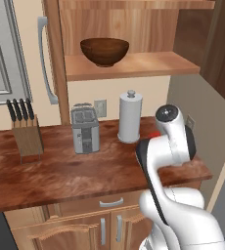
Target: Open the cabinet. Pick the bowls from the counter and place them in the cabinet. Then close the cabinet.
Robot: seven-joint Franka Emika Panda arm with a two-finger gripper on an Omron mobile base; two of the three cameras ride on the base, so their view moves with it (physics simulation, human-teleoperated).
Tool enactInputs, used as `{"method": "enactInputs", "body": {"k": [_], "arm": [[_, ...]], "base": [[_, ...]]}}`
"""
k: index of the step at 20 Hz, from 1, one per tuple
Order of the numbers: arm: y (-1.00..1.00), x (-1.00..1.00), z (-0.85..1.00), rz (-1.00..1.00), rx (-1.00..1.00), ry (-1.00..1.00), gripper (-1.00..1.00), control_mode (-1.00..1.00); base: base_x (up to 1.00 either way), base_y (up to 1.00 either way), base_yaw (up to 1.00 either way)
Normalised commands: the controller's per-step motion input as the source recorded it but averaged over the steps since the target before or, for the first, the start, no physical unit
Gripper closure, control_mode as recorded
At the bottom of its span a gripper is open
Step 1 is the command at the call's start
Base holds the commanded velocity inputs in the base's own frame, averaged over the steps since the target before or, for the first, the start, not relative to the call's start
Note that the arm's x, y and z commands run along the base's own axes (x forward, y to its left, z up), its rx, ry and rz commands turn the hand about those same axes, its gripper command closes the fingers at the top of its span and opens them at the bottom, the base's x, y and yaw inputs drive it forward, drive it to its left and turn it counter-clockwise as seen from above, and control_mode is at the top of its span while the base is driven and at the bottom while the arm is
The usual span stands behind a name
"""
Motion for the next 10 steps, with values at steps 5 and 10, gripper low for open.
{"method": "enactInputs", "body": {"k": [5,10], "arm": [[0.0,0.11,-0.31,0.0,0.08,0.0,-1.0,-1.0],[0.0,0.18,-0.25,0.0,0.12,0.0,-1.0,-1.0]], "base": [[0.0,0.0,0.0],[0.0,0.0,0.0]]}}
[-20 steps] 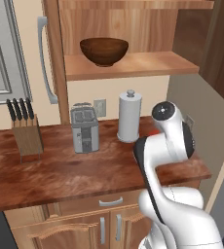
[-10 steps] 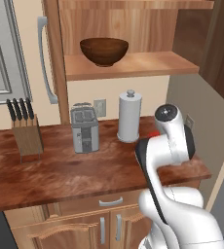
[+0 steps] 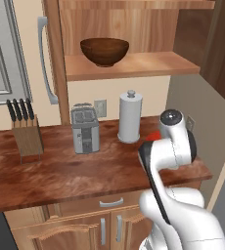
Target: Open the cabinet. Pick the bowls from the counter and place them in the cabinet. Then close the cabinet.
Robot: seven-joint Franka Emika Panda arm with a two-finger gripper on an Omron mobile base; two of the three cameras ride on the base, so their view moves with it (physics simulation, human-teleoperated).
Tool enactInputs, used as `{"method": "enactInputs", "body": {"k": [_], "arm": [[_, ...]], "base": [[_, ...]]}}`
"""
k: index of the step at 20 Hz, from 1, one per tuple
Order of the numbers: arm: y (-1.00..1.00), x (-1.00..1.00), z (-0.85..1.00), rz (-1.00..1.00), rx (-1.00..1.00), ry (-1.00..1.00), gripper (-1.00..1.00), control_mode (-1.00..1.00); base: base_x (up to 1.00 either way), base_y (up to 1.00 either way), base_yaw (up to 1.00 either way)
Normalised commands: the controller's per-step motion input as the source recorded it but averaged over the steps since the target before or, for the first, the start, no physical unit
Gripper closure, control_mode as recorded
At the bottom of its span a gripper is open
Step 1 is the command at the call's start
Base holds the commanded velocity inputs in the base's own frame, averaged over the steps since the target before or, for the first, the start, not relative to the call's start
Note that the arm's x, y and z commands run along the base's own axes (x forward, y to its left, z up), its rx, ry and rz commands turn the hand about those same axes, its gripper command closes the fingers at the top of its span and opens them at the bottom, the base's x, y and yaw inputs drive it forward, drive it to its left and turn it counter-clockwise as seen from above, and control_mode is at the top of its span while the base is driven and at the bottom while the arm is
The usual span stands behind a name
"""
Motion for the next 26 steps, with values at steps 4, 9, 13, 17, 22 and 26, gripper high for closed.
{"method": "enactInputs", "body": {"k": [4,9,13,17,22,26], "arm": [[0.0,0.38,-0.24,0.0,0.05,0.01,-1.0,-1.0],[0.0,0.33,-0.33,0.0,0.05,0.0,-1.0,-1.0],[0.0,0.34,-0.28,0.0,0.02,0.0,-1.0,-1.0],[0.0,0.18,-0.21,-0.06,0.0,0.01,-1.0,-1.0],[0.0,0.29,-0.22,-0.07,0.01,0.04,-1.0,-1.0],[-0.01,0.29,-0.32,-0.07,0.08,0.05,-1.0,-1.0]], "base": [[0.0,0.0,0.0],[0.0,0.0,0.0],[0.0,0.0,0.0],[0.0,0.0,0.0],[0.0,0.0,0.0],[0.0,0.0,0.0]]}}
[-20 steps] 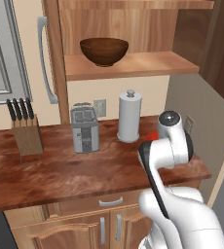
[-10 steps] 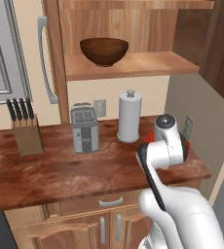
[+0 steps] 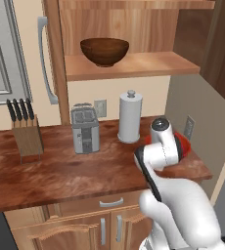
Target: Open the cabinet. Pick the bowls from the counter and place them in the cabinet. Then close the cabinet.
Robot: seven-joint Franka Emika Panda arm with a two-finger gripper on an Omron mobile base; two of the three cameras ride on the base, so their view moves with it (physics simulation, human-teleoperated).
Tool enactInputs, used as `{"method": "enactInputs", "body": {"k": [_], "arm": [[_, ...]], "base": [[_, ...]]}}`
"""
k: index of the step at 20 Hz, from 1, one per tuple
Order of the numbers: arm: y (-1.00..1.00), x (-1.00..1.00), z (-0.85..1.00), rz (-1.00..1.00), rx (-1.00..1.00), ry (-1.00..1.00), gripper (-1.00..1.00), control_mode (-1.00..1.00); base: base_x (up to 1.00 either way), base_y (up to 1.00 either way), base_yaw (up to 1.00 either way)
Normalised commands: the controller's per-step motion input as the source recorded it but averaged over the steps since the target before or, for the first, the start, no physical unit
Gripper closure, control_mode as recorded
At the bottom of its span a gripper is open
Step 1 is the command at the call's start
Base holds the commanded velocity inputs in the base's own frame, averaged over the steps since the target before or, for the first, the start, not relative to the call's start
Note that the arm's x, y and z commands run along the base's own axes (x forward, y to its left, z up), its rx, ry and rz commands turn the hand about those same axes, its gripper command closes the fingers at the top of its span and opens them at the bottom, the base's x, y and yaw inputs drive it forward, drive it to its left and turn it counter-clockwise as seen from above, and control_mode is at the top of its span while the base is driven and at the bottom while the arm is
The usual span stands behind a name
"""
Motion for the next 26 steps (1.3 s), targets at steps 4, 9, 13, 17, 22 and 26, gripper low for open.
{"method": "enactInputs", "body": {"k": [4,9,13,17,22,26], "arm": [[-0.11,0.26,-0.28,-0.01,0.13,0.0,-1.0,-1.0],[-0.24,0.15,-0.26,0.0,0.16,0.0,-1.0,-1.0],[-0.12,0.21,-0.27,0.0,0.08,0.0,-1.0,-1.0],[-0.03,0.18,-0.29,-0.02,0.01,0.0,-1.0,-1.0],[0.0,0.2,-0.24,-0.05,0.0,0.0,-1.0,-1.0],[0.0,0.15,-0.19,-0.04,0.0,0.0,-1.0,-1.0]], "base": [[0.0,0.0,0.0],[0.0,0.0,0.0],[0.0,0.0,0.0],[0.0,0.0,0.0],[0.0,0.0,0.0],[0.0,0.0,0.0]]}}
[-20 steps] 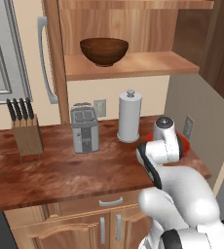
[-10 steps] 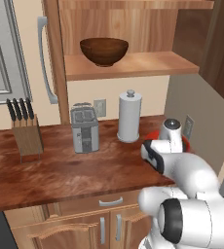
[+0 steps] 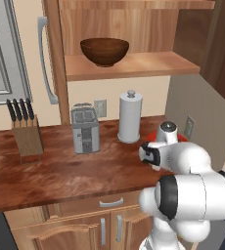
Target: Open the cabinet. Pick the bowls from the counter and place them in the cabinet. Then close the cabinet.
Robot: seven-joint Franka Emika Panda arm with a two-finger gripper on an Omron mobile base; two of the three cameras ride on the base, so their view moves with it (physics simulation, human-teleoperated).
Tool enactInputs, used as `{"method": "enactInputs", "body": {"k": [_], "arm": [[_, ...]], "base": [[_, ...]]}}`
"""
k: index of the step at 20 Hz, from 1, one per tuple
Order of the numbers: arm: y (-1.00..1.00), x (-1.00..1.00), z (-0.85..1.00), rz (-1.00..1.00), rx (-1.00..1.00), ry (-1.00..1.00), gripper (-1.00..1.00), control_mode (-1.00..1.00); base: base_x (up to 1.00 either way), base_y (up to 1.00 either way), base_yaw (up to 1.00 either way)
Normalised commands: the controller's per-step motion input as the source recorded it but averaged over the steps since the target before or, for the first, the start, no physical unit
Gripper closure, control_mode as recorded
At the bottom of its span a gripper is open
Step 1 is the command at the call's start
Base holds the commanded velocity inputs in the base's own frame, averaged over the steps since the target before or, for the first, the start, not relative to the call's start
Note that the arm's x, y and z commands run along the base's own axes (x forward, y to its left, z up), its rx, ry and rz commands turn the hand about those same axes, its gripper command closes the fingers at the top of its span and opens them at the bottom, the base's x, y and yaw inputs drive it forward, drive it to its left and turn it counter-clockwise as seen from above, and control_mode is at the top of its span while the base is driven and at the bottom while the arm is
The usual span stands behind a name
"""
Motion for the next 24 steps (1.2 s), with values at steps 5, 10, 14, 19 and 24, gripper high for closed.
{"method": "enactInputs", "body": {"k": [5,10,14,19,24], "arm": [[-0.04,0.2,-0.18,-0.03,0.04,0.0,-1.0,-1.0],[0.0,0.31,-0.19,-0.03,0.04,0.02,-1.0,-1.0],[-0.03,0.41,-0.16,-0.03,0.02,0.01,-1.0,-1.0],[-0.1,0.43,-0.16,-0.02,0.01,0.02,1.0,-1.0],[-0.1,0.28,-0.21,-0.02,0.02,0.03,1.0,-1.0]], "base": [[0.0,0.0,0.0],[0.0,0.0,0.0],[0.0,0.0,0.0],[0.0,0.0,0.0],[0.0,0.0,0.0]]}}
